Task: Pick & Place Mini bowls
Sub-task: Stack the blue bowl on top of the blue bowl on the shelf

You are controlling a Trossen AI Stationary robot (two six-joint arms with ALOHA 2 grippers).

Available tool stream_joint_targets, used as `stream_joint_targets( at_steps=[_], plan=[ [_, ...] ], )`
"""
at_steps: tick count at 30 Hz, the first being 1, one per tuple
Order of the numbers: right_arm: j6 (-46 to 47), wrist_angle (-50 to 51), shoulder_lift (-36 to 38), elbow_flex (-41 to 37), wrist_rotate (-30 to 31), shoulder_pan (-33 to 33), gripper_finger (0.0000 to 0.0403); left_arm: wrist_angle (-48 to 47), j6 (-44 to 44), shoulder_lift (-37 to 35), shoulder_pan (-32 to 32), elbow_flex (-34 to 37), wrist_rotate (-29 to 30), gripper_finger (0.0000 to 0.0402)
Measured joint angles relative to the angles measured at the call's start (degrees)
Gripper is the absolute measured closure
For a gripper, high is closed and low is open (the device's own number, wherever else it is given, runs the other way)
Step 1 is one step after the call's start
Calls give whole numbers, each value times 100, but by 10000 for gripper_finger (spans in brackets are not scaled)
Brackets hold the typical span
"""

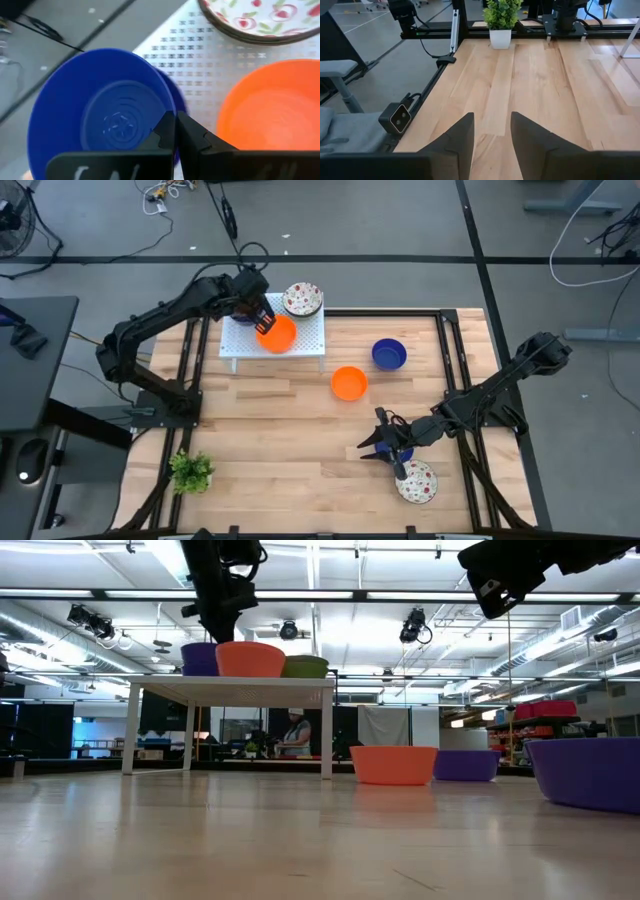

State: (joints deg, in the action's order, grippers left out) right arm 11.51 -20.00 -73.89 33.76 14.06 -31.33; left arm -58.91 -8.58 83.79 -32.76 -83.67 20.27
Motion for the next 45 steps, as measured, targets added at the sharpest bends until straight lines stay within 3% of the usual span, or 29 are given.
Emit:
stream_joint_targets(
  at_steps=[16, 28, 31, 37, 45],
  plan=[
    [-2, -10, 0, 0, 0, 0, 273, 426, -165, -2, -19, 272, -107, 372],
    [-4, -8, 0, 0, 0, -1, 273, 494, -306, -2, -19, 272, -155, 294],
    [-4, -7, 0, 0, 0, -1, 273, 489, -304, -2, -19, 272, -288, 307],
    [-4, -1, 0, -2, 0, 0, 273, 498, -267, 33, -19, 270, -358, 390],
    [-4, 32, 0, -2, 1, -2, 273, 517, -273, 33, -19, 270, -348, 346]
  ],
)
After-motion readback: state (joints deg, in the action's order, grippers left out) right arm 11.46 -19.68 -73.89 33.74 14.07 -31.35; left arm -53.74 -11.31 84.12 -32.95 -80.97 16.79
